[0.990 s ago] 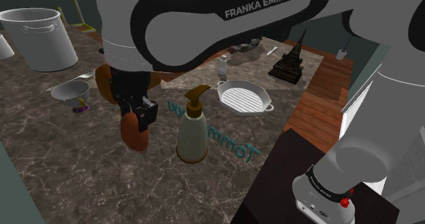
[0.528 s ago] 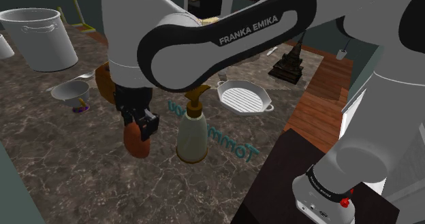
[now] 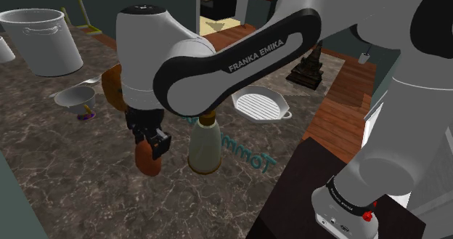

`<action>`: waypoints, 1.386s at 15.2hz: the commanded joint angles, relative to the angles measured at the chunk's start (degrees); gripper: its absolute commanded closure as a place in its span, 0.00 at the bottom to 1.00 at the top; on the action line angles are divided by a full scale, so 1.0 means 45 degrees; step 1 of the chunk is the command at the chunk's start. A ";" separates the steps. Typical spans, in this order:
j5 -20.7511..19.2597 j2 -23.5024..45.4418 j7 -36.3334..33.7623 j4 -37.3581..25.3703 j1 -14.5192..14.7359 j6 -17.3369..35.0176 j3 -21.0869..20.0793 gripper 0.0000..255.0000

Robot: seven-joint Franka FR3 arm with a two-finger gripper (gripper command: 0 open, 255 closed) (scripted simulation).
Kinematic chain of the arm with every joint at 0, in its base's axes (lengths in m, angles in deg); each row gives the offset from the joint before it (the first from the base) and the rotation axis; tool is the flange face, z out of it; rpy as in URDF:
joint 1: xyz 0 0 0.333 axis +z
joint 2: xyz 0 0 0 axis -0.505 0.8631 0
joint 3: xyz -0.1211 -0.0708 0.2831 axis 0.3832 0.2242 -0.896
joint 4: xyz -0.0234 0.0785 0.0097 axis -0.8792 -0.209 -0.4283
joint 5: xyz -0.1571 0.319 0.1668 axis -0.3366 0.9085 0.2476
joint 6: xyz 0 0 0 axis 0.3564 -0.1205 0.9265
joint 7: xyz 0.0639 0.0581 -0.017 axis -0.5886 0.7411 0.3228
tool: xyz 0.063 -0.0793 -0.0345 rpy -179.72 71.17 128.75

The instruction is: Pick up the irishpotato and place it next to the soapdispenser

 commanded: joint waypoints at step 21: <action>-0.0881 0.0840 -0.0531 0.0705 0.0402 0.1294 0.0499 0.00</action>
